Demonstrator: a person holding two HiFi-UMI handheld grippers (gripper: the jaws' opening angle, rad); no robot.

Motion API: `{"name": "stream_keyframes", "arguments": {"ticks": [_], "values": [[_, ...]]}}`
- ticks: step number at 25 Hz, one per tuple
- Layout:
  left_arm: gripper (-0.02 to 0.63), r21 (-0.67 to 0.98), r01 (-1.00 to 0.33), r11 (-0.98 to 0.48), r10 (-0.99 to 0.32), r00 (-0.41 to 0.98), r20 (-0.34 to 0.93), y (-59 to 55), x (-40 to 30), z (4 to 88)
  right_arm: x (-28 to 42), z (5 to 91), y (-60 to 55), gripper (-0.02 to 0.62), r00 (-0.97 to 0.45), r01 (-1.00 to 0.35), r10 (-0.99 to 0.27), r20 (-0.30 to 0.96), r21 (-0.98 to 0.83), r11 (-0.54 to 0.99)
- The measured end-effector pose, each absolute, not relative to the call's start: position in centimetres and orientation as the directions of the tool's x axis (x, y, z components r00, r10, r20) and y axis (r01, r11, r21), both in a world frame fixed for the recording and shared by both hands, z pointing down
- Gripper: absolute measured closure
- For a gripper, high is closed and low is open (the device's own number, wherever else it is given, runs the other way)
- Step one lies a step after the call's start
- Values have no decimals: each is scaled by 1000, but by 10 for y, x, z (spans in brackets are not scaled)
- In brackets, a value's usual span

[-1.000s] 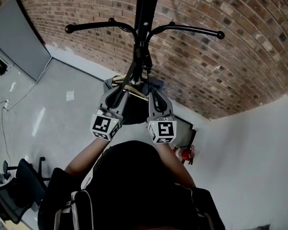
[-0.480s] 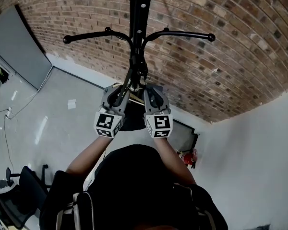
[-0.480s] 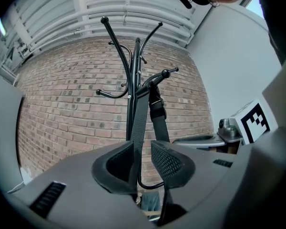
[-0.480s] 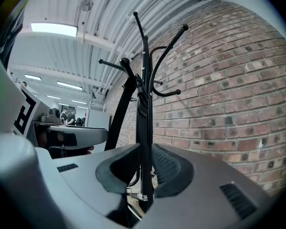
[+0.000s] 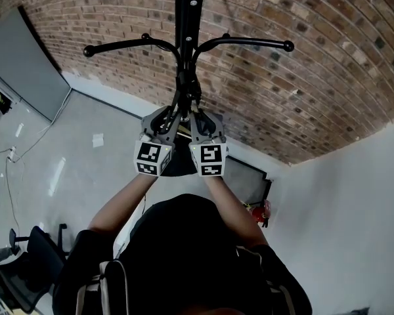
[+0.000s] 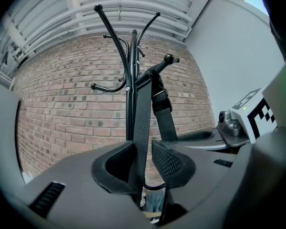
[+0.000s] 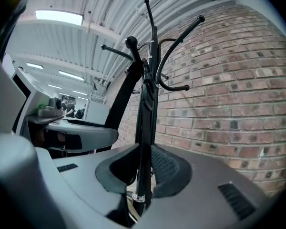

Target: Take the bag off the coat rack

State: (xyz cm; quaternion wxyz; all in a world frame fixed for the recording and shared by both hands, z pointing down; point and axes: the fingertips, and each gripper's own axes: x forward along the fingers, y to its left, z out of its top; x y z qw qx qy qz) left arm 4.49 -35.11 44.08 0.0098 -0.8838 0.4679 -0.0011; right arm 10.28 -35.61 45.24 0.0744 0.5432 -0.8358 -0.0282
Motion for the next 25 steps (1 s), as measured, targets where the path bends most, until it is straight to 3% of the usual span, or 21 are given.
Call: {"name": "stream_keyframes", "arguments": {"ticks": [10,12,17,25], "values": [[494,4,-852,-523,-852,523,0,-370,39,449,113,463,-369,529,-337,-933,-935,110,92,348],[497,1,-852,-524,-852,524,0,-369,40,448,114,462,-367,557,-325,-938,-941,93,94,334],[577,52,-849,-525,-851,525,-12,-364,37,445,116,461,-364,574,-334,-938,-938,95,67,341],[584,106,-866,-488,-872,489,-17,-356,27,436,136,445,-357,574,-326,-944,-942,76,21,329]]}}
